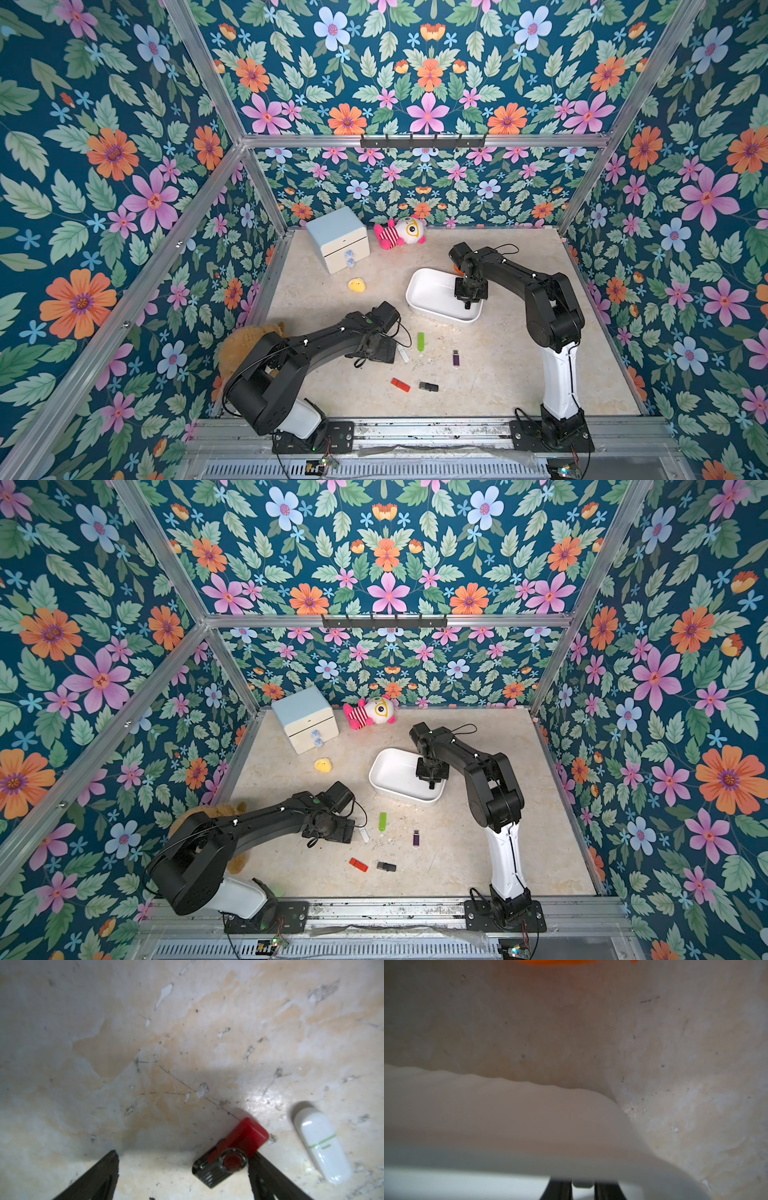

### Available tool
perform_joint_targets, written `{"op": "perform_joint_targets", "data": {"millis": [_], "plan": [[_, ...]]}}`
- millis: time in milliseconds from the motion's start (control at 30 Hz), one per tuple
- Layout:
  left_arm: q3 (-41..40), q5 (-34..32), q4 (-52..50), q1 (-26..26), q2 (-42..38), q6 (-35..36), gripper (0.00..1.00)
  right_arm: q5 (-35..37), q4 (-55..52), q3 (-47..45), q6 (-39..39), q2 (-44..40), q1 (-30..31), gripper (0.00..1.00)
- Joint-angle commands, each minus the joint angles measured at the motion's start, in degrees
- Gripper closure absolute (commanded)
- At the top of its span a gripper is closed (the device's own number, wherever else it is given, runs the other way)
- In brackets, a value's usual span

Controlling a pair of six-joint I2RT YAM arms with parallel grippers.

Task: Put the usb flash drive into the storage box
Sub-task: Place the USB flash in the storage box.

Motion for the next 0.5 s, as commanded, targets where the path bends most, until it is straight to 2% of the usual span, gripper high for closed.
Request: {"op": "perform_joint_targets", "data": {"millis": [0,167,467], "plan": [[0.27,-0.47,-0.83,0.12,0.01,0.36,0.01,0.76,-0.15,0.23,-0.37,0.37,0.05,1.00],[0.27,-0.13,-0.40,0.12,0.43,0.53,0.01,0.63,-0.41,0.55,-0.63,0.94,0.03,0.98],[0.88,0.30,-0.21,0.12,1.68,1.06,0.06,0.55,-0.93,0.74,-0.90,1.12,0.03,0.78]]}}
